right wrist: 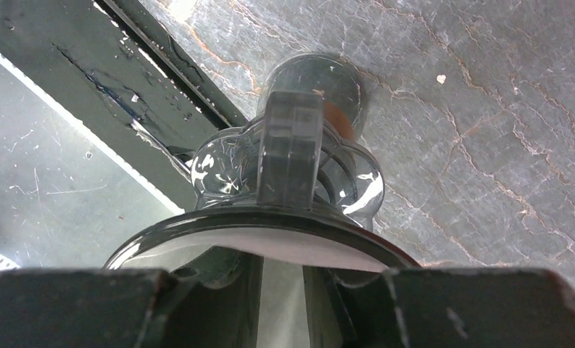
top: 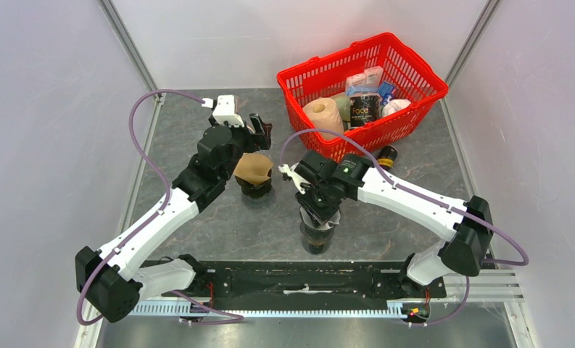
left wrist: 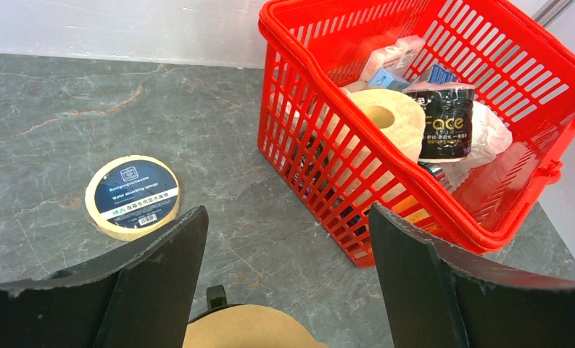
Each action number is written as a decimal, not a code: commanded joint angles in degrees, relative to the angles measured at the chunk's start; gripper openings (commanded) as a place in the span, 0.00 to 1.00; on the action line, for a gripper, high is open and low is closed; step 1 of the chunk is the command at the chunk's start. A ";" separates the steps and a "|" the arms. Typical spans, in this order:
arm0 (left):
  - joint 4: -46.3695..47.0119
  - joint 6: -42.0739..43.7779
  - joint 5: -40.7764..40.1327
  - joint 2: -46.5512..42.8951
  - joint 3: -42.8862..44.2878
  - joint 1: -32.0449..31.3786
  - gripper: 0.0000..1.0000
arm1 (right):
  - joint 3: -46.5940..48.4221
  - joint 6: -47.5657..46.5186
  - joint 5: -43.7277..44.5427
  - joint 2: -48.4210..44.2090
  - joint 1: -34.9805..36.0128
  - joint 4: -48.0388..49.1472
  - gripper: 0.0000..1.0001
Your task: Place the coffee filter in the dripper
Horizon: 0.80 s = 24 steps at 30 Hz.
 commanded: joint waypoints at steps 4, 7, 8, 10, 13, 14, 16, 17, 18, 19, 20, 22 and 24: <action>1.49 1.17 -0.86 -1.13 -0.13 0.35 0.88 | -1.24 0.01 0.38 -3.50 0.46 4.07 0.34; 1.49 1.17 -0.86 -1.16 -0.13 0.35 0.88 | -1.15 0.00 -0.54 -3.88 0.68 4.09 0.38; 1.49 1.17 -0.88 -1.30 -0.15 0.35 0.88 | -1.24 0.01 -1.01 -4.08 0.79 3.94 0.39; 1.49 1.25 -0.95 -1.46 -0.22 0.33 0.88 | -1.16 -0.04 -1.41 -4.08 0.93 3.67 0.42; 1.49 1.34 -1.04 -1.66 -0.31 0.40 0.88 | -0.97 -0.35 -1.69 -4.19 1.21 3.31 0.47; 1.49 1.34 -1.13 -1.76 -0.38 0.38 0.88 | -1.03 -0.46 -1.89 -4.23 1.25 3.22 0.48; 1.49 1.43 -1.30 -1.85 -0.39 0.39 0.88 | -0.90 -0.68 -1.84 -4.36 1.51 3.20 0.51; 1.49 1.46 -1.30 -1.89 -0.48 0.38 0.88 | -0.89 -0.76 -1.70 -4.44 1.59 3.18 0.53; 1.49 1.47 -1.30 -2.00 -0.48 0.35 0.88 | -0.76 -0.89 -1.31 -4.53 1.80 3.21 0.54; 1.49 1.52 -1.38 -2.10 -0.48 0.33 0.88 | -0.72 -0.85 -0.92 -4.49 1.89 3.21 0.55; 1.49 1.53 -1.39 -2.10 -0.46 0.44 0.88 | -0.71 -0.99 -0.64 -4.62 2.05 3.08 0.55; 1.49 1.60 -1.50 -2.26 -0.55 0.35 0.88 | -0.52 -1.07 -0.28 -4.50 2.25 2.92 0.58; 1.49 1.61 -1.64 -2.39 -0.57 0.43 0.88 | -0.45 -1.03 0.47 -4.46 2.52 2.85 0.58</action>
